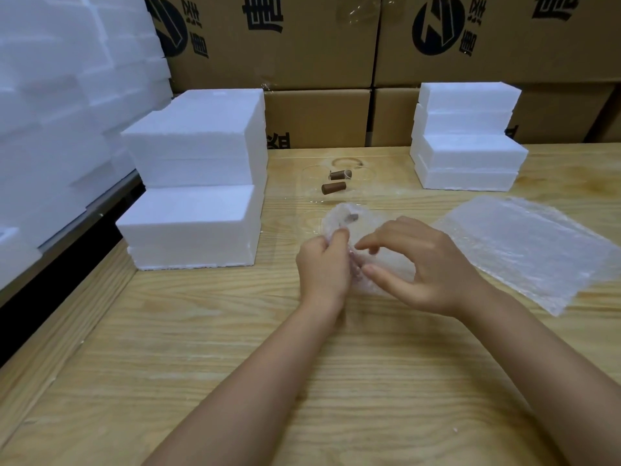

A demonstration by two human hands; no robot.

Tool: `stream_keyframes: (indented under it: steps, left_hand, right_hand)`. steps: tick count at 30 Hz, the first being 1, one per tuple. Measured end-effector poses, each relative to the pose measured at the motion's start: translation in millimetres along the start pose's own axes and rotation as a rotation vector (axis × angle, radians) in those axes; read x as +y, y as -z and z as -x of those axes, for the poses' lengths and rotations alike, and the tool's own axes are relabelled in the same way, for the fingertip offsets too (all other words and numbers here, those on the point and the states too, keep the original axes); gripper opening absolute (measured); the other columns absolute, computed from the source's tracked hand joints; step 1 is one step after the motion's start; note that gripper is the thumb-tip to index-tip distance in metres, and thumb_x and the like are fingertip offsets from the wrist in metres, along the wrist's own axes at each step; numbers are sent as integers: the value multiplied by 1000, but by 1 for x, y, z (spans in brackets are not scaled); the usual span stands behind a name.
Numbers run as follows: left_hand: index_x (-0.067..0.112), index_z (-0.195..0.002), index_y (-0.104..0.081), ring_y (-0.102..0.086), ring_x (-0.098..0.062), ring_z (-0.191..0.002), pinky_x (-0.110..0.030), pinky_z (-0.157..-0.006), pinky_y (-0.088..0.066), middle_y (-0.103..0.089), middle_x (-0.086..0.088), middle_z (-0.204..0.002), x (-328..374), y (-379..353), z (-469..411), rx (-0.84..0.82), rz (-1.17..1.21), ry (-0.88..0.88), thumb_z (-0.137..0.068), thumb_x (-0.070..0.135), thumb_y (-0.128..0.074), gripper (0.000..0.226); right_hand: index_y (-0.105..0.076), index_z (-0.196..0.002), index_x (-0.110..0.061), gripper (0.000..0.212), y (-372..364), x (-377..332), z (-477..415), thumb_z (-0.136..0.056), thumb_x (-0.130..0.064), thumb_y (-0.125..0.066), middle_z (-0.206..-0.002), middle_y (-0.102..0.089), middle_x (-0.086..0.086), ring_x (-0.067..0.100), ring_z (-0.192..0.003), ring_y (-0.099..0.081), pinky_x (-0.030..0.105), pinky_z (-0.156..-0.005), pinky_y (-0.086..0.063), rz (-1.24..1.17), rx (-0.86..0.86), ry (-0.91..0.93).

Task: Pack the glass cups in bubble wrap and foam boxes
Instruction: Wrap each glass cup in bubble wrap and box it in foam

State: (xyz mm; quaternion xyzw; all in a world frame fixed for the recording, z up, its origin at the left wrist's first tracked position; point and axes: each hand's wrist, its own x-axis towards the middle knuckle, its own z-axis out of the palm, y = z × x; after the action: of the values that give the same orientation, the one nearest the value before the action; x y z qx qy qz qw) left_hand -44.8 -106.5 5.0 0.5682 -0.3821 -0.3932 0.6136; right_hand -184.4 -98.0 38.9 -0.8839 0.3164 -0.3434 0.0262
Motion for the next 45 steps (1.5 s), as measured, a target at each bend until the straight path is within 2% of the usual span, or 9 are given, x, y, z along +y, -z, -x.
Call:
stream_keyframes:
  steps: [7, 11, 16, 20, 24, 27, 31, 38, 45]
  left_hand:
    - [19, -34, -36, -36, -5, -38, -21, -45, -32, -36, 11, -36, 3, 5, 1, -9, -173, -98, -93, 31, -56, 63]
    - [25, -84, -45, -53, -12, -54, -31, -58, -43, -50, 13, -65, 3, 9, 6, 67, -349, -331, -87, 27, -64, 19]
    - [24, -119, -54, -47, -4, -77, -30, -59, -48, -51, 4, -104, 4, 14, 7, 106, -505, -694, -81, 11, -65, 42]
    - [7, -98, -65, -57, -18, -83, -30, -71, -45, -64, -2, -93, 0, 19, 1, 66, -457, -720, -85, 1, -60, 15]
    - [10, -99, -67, -50, -2, -63, -24, -62, -44, -57, 13, -72, 3, 22, -4, 90, -432, -702, -89, 9, -65, 11]
    - [14, -99, -71, -48, 5, -58, -11, -59, -38, -50, 23, -66, 6, 27, -10, 107, -403, -686, -89, 17, -68, 11]
    - [17, -96, -74, -54, -3, -63, -24, -61, -49, -64, 12, -75, 10, 31, -15, 97, -346, -644, -87, 24, -71, 12]
    - [12, -80, -74, -53, 7, -63, -4, -62, -39, -58, 15, -70, 24, 37, -21, 204, -412, -762, -82, 15, -74, 3]
    - [9, -84, -73, -48, -11, -67, -1, -64, -32, -57, 3, -76, 43, 34, -30, 247, -609, -714, -78, 5, -68, 9]
  right_hand:
    - [-67, -64, -6, 23, 2, 20, 6, -84, -15, -70, -67, -49, 4, 18, -64, -46, 25, -61, -36, 61, 8, -66]
    - [-57, -56, -13, 31, 4, 26, 3, -82, -5, -70, -70, -50, -2, 9, -65, -50, 22, -64, -40, -161, -17, -276]
    - [-47, -49, -11, 29, 17, 35, -18, -76, -9, -59, -69, -51, -3, 6, -61, -47, 17, -60, -38, -584, -156, -376]
    - [-55, -70, 4, 25, 2, 57, -50, -88, -14, -56, -72, -52, 0, 12, -61, -48, 29, -58, -41, -667, 80, -623]
    - [-56, -122, -21, 26, -26, 67, -70, -96, -18, -53, -116, -56, -1, 16, -96, -55, 28, -74, -46, -444, -313, -717]
    - [-59, -124, -13, 34, -40, 65, -74, -92, -2, -58, -123, -60, 8, 25, -113, -57, 38, -94, -50, -523, -374, -621]
    - [-69, -109, -11, 23, -47, 66, -69, -89, -3, -62, -108, -70, 4, 20, -101, -65, 32, -88, -53, -551, -296, -568]
    - [-67, -93, -27, 12, -29, 72, -58, -88, -15, -67, -77, -66, -19, -2, -73, -57, 16, -70, -43, -602, 163, -659]
    - [-70, -82, -12, 6, 34, 27, -58, -79, -17, -67, -50, -43, -8, 9, -51, -34, 20, -51, -27, -1117, 397, -546]
